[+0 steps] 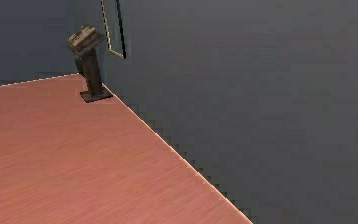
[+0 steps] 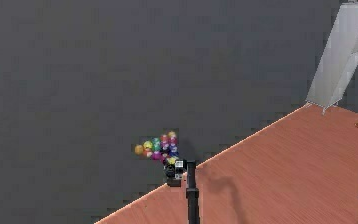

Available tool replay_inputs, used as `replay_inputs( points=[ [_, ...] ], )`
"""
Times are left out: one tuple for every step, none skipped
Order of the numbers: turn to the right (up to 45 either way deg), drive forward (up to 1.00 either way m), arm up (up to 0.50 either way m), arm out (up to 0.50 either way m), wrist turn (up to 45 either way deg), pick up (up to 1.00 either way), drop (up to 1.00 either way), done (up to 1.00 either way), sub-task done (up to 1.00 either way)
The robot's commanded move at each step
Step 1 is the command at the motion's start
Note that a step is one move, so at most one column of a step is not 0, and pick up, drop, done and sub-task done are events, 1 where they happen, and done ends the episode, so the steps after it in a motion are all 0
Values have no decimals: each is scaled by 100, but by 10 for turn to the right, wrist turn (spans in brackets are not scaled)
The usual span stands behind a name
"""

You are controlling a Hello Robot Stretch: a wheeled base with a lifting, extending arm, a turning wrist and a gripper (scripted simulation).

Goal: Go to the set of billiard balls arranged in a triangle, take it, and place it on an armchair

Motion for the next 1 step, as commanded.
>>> replay_inputs(
  points=[
    [0, 0, 48, 0, 0, 0, 0, 0, 0]
  ],
)
